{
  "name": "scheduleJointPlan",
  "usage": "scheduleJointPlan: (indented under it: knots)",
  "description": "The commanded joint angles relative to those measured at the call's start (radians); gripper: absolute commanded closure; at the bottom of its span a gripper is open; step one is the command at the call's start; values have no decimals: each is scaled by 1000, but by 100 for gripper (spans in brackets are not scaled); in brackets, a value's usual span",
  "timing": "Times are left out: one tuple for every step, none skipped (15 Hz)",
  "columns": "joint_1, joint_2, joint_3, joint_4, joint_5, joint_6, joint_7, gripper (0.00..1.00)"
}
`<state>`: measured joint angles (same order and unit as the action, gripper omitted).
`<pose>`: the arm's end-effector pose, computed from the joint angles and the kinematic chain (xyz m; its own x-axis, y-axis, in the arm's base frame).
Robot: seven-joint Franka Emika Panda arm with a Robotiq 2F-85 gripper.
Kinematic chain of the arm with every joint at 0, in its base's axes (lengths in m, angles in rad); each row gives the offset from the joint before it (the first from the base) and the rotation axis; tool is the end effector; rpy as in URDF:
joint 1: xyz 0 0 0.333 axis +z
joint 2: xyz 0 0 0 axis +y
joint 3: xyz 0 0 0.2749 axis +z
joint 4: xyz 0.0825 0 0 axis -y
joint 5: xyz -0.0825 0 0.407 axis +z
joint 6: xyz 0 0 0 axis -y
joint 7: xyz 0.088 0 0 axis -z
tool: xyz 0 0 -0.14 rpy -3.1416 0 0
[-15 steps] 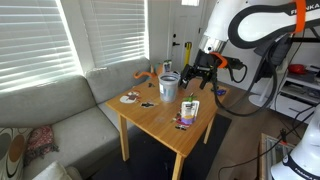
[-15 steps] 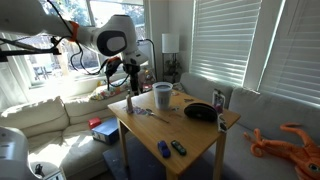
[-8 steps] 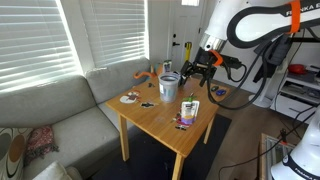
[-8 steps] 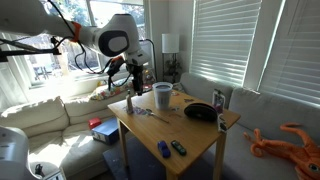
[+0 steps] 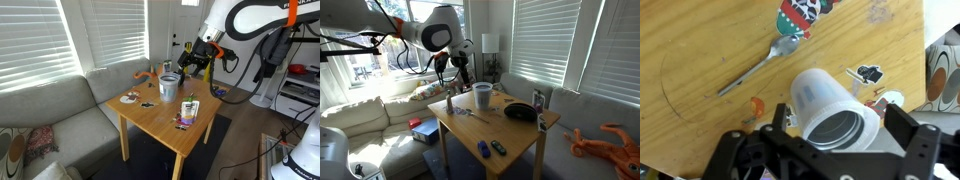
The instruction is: Pick up the silver cup from the clear cup and put it on the table, pick up both white and purple packets with green lids and put them in the clear cup one by one
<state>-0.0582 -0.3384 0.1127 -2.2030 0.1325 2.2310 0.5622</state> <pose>0.5315 0.0386 0.4807 0.7961 -0.5502 0.2520 -0.4904 -0.8305 -0.2643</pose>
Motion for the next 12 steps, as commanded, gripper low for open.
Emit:
scheduleJointPlan:
  knots:
    - [38,72,-9,95,-11,-5,-152,0]
    - [40,96,-5,118,-25,2,-173,0]
    - [37,115,2,136,-49,11,-170,0]
    - [48,145,-2,164,-48,9,-209,0]
    - [53,164,-1,181,-60,15,-227,0]
    - [62,193,-3,205,-61,19,-258,0]
    - [68,213,-4,221,-64,24,-279,0]
    - [76,238,-4,242,-64,21,-298,0]
    - [82,258,-4,258,-67,18,-315,0]
    - [88,282,-4,276,-68,12,-327,0]
    - [93,301,-5,293,-67,8,-340,0]
    - [97,319,-7,307,-66,5,-351,0]
